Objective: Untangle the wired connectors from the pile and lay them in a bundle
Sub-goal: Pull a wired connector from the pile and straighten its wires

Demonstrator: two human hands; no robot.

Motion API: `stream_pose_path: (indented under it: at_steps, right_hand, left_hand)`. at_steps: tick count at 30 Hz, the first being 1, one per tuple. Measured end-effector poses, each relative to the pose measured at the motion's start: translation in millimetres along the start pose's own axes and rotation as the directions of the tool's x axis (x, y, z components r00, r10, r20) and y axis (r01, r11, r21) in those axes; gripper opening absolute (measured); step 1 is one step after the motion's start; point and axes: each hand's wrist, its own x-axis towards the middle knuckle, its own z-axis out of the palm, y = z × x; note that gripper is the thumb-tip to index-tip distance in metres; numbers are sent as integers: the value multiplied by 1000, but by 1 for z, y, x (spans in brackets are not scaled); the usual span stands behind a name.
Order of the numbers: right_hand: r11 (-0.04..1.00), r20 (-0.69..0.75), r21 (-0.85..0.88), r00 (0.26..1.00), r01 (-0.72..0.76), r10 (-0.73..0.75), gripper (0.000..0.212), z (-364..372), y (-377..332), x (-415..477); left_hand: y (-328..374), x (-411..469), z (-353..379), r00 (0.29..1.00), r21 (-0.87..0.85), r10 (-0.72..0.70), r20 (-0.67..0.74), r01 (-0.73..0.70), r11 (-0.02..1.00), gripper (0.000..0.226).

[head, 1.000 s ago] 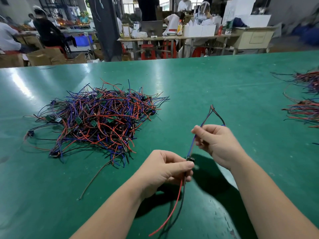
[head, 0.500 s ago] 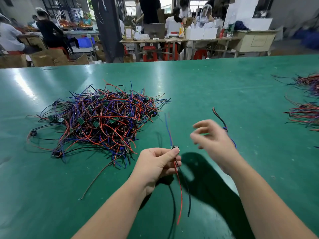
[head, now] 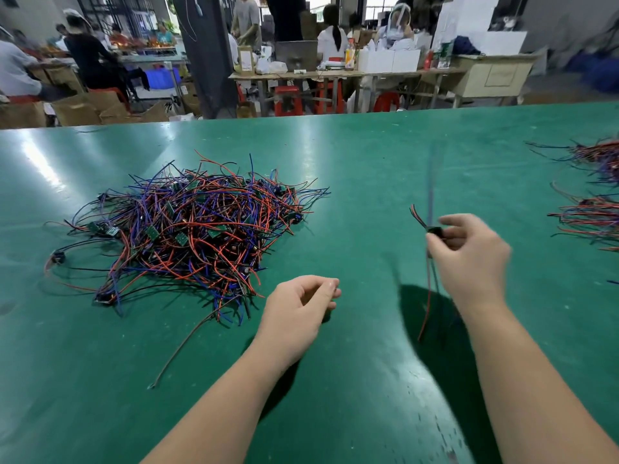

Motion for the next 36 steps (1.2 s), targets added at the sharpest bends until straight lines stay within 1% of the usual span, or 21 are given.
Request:
stream_pose_path:
  at_steps: [2,5,7,8,9,11,14,15,16,17,19,21,24,26,28,29,31,32,33,34,36]
  right_hand:
    - [990,-58,-125,997,-61,54,12,-8,17,12]
    - [951,-26,-290,994,-109,106,3,-9,35,18]
    - [938,-2,-318,989,-142,149,3,-6,39,19]
    - [932,8,-329,987,-148,160,5,-4,39,18]
    - [928,19,-341,986,-152,168,6,-2,39,18]
    - [922,55,-355,982,-151,182,10,-1,38,16]
    - [895,137,-434,975,-99,174,17,0,36,14]
    - [882,154,-464,973,-81,171,18,0,35,13]
    - [873,165,-483,971,-71,170,20,0,35,12]
    - [870,177,-488,969,-66,173,22,-1,34,12]
    - [889,190,-449,964,-83,186,24,-1,34,11]
    - [897,194,-432,961,-96,196,24,0,35,11]
    - [873,220,-482,954,-76,205,26,1,36,12]
    - [850,214,-519,949,-89,231,25,0,35,11]
    - [873,161,-480,969,-88,187,24,-4,26,8]
    - [914,126,-401,984,-67,128,23,-5,20,6]
    - [977,91,-214,995,-14,34,21,-5,4,-1]
    - [994,141,-109,990,-4,19,21,-4,-4,-7]
    - [1000,257,15,966,-8,4,24,-2,-14,-16]
    - [991,417,133,908,-27,-32,29,2,-23,-25]
    - [963,680,263,720,-63,-139,49,13,-36,-45]
  left_hand:
    - [-2,2,-6,991,173,118,-66,-105,979,17]
    - [0,2,-14,941,434,326,-87,-259,863,16]
    - [2,2,-21,903,569,418,-97,-294,768,18]
    - [2,2,-24,889,641,445,-108,-280,715,19]
    - [3,2,-27,880,715,458,-126,-239,657,21]
    - [3,2,-33,885,830,425,-189,-87,551,30]
    - [-2,3,-44,940,899,207,-273,173,402,54]
    - [-3,4,-48,947,911,143,-288,225,345,57]
    - [-4,5,-51,948,920,113,-298,253,301,55]
    - [-4,5,-54,946,926,118,-302,261,275,51]
    - [-1,7,-60,936,930,180,-304,250,269,39]
    - [2,9,-64,921,922,226,-317,243,302,26]
    - [5,11,-67,905,919,275,-325,233,319,20]
    - [7,11,-69,880,895,331,-340,195,400,18]
    - [10,11,-71,829,853,441,-344,80,516,15]
    - [11,10,-70,799,832,504,-329,-8,555,13]
    - [13,9,-66,725,796,635,-266,-206,569,9]
    - [13,8,-62,680,773,692,-241,-296,560,9]
    - [13,7,-57,640,748,735,-227,-368,552,10]
    - [13,6,-52,605,724,766,-215,-428,541,11]
    - [11,1,-40,554,678,815,-170,-535,504,13]
